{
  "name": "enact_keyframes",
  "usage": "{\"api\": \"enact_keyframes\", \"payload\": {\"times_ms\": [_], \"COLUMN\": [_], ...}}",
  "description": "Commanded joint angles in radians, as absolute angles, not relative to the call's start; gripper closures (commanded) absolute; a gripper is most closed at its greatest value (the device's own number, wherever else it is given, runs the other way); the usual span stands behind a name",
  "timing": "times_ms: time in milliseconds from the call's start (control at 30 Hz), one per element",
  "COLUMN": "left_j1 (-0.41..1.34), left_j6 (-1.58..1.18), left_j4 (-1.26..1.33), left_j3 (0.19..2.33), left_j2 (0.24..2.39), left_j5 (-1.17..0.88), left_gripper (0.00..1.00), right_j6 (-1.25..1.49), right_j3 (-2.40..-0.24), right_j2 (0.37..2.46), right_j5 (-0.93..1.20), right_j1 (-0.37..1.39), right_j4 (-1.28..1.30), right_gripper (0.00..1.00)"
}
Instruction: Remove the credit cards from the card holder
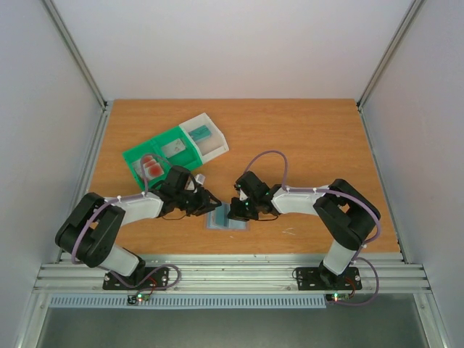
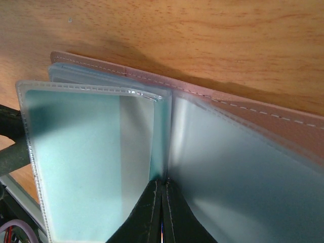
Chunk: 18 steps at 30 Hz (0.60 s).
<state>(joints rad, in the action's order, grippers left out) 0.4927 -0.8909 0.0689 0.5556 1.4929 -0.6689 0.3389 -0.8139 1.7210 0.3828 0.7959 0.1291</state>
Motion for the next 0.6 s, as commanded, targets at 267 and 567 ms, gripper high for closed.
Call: {"api": "enact_keyframes", "payload": {"times_ms": [267,567], "left_j1": [0.527,0.55], "left_j6": [-0.945,-0.962], "left_j4": [0.167,0.178], "left_j3": [0.557,0.573], "left_j2": [1.494,1.499], "left_j5": [-0.705,-0.702], "left_gripper": [0.68,0.67], "right_j6": [0.334,0.315], "right_j3": [-0.79,-0.771], "right_j2": [1.671,1.562], "right_j5": [0.36,0.258], "right_j1": [0.802,0.801], "right_j4": [0.153,0.217], "right_gripper": [0.91,0.86]}}
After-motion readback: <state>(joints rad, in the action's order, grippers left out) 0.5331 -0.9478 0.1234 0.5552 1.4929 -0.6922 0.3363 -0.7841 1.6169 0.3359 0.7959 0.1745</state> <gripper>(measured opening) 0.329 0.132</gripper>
